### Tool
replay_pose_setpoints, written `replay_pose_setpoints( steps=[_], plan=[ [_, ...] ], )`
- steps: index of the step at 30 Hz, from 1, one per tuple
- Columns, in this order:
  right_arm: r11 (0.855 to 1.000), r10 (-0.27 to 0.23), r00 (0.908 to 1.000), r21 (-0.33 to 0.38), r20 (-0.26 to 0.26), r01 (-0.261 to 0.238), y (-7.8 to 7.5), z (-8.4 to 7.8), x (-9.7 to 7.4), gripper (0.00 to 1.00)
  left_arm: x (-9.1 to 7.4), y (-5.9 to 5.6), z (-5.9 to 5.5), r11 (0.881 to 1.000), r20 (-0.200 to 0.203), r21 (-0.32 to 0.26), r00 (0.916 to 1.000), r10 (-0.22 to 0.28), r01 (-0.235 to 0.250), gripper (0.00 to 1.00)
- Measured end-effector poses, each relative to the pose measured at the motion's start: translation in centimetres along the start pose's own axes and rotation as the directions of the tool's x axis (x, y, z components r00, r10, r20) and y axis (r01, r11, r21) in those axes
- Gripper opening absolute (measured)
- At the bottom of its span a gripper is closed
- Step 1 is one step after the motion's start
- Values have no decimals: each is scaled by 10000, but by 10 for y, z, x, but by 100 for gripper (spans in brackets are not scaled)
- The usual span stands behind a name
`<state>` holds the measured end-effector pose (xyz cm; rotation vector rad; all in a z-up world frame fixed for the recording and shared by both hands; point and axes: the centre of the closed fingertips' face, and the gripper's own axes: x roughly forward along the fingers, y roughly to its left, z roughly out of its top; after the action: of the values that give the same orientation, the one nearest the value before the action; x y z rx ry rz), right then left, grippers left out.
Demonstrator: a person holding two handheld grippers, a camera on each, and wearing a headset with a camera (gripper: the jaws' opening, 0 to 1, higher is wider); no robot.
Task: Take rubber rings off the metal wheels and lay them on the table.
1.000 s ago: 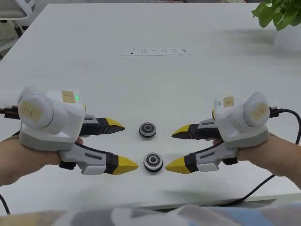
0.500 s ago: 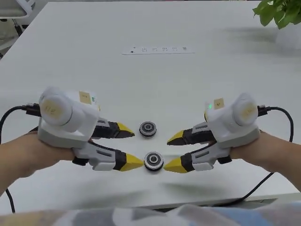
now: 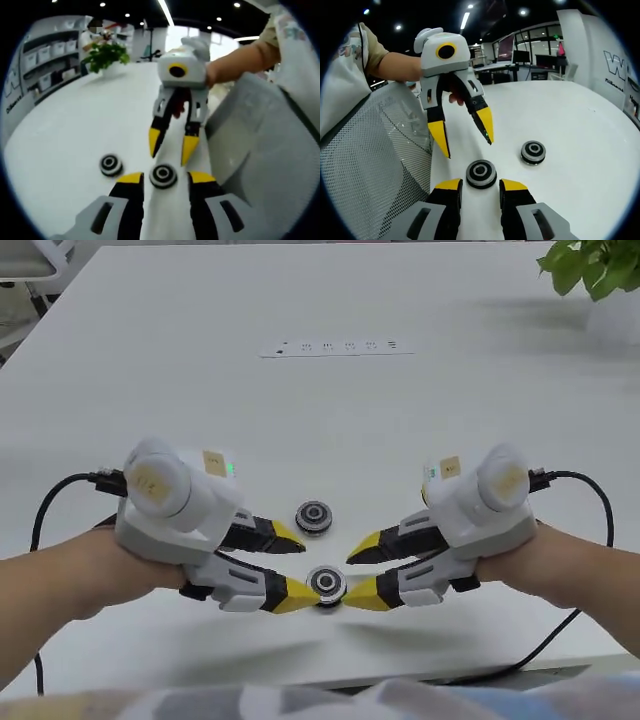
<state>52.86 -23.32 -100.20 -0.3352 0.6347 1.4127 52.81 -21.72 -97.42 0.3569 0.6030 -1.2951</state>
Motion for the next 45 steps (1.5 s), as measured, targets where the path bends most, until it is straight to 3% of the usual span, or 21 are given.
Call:
replay_pose_setpoints(
  steps=[14,28,30,35,38,39,45],
  plan=[
    [9999,23,10000,123,-14,-23,0,-3,2,27,17,1,-9,9999,-264,1,9996,-124,125,29],
    [9997,38,10000,232,-72,-37,2,-7,3,28,26,4,-16,9999,-383,15,9991,166,-166,23],
    [9997,37,10000,228,-69,-35,1,-7,3,28,26,6,-14,9997,-260,47,9994,249,-248,21],
    [9998,10,10000,194,-78,-9,1,-7,5,28,26,8,-14,9985,-254,311,9986,465,-457,16],
    [9998,-19,10000,205,-65,20,0,-7,6,29,27,6,-15,9959,-320,761,9981,520,-494,15],
    [9998,-41,10000,183,-75,43,0,-7,6,29,27,4,-17,9959,-446,762,9977,517,-482,14],
    [9997,-111,9999,203,2,111,-1,-6,9,29,28,6,-15,9960,-281,706,9980,571,-550,13]
  ],
)
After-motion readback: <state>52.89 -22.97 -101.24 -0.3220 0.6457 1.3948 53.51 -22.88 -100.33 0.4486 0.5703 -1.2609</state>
